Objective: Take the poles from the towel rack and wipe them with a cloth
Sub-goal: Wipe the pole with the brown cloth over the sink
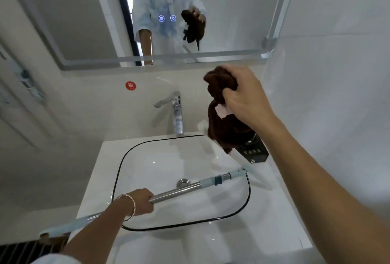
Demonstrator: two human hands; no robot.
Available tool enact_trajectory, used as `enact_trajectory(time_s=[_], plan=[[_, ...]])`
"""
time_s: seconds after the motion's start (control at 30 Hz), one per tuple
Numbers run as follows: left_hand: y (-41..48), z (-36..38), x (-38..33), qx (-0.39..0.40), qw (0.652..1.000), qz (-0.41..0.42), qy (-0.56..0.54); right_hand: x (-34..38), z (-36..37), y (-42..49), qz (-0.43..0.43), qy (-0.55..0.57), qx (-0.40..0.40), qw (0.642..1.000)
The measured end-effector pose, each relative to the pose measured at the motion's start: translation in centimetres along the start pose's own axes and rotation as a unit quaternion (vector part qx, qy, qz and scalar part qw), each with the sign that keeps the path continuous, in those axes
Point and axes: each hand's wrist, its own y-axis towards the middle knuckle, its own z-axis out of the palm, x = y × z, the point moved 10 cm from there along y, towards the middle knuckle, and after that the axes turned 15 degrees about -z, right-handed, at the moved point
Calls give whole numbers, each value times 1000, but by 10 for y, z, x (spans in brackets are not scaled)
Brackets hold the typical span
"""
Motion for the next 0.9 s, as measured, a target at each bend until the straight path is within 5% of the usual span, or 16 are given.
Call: enact_trajectory(time_s=[0.23,0.43,0.6,0.77,0.9], plan=[[0,23,13,17,1000,-7,17,-38,154,-131,71,-28,240,968],[5,37,10,19,998,34,39,-22,224,-206,15,-66,355,933],[7,36,16,-21,997,55,46,-52,201,-182,138,63,254,955],[12,27,33,-61,996,42,51,-67,165,-166,170,46,121,977],[15,33,34,-40,996,51,54,-85,173,-201,188,3,136,973]])
